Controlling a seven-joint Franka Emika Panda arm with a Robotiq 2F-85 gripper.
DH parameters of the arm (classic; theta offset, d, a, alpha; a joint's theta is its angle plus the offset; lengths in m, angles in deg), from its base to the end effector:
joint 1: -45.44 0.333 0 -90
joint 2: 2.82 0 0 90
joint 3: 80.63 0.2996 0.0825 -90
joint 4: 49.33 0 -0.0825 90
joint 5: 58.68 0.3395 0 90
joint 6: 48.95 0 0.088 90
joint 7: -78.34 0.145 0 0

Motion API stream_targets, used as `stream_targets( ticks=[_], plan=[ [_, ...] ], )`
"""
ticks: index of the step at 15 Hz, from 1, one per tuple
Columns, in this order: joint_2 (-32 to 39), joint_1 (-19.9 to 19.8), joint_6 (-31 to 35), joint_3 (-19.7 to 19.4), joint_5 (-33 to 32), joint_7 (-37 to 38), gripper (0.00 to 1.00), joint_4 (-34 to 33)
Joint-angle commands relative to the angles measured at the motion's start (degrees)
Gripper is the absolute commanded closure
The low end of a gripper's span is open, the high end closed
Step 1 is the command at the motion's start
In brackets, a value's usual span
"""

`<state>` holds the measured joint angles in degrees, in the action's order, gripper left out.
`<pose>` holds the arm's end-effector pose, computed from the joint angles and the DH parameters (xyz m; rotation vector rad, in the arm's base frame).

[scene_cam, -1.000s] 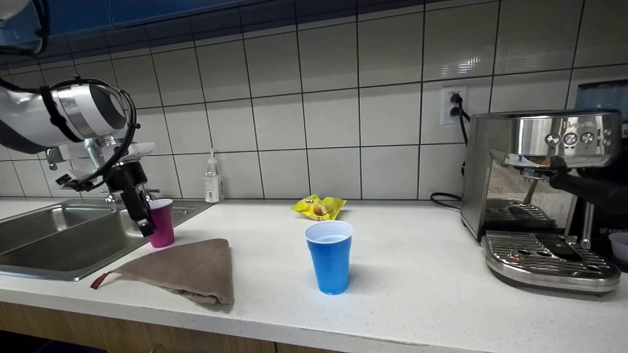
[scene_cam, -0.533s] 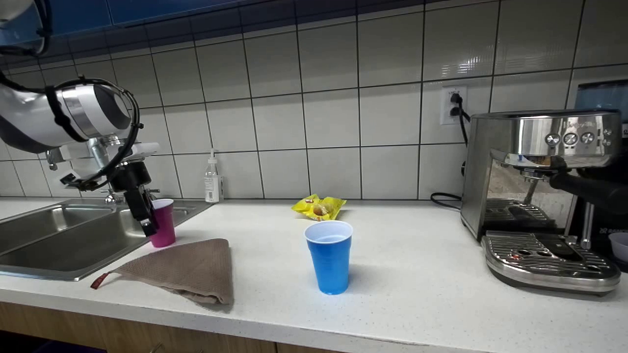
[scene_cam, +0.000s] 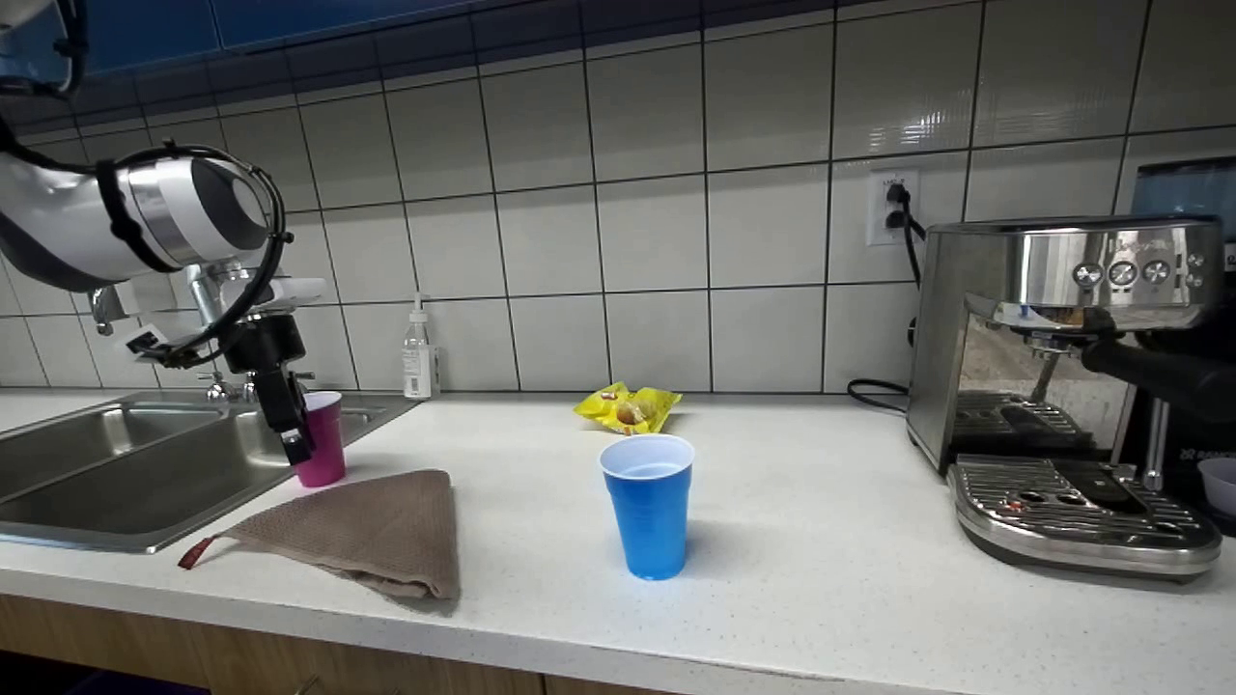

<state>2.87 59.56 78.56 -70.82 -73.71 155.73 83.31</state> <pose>0.4266 0.1727 0.2671 2.6855 -1.0611 0.0271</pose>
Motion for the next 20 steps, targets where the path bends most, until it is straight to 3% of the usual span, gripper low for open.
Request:
stream_targets(
  ticks=[1, 20],
  plan=[
    [-4.5, -1.5, -0.1, -0.5, 2.4, -4.9, 0.00, 2.8],
    [-19.2, -6.4, 1.2, -2.7, 7.5, -30.0, 0.00, 12.0]
  ],
)
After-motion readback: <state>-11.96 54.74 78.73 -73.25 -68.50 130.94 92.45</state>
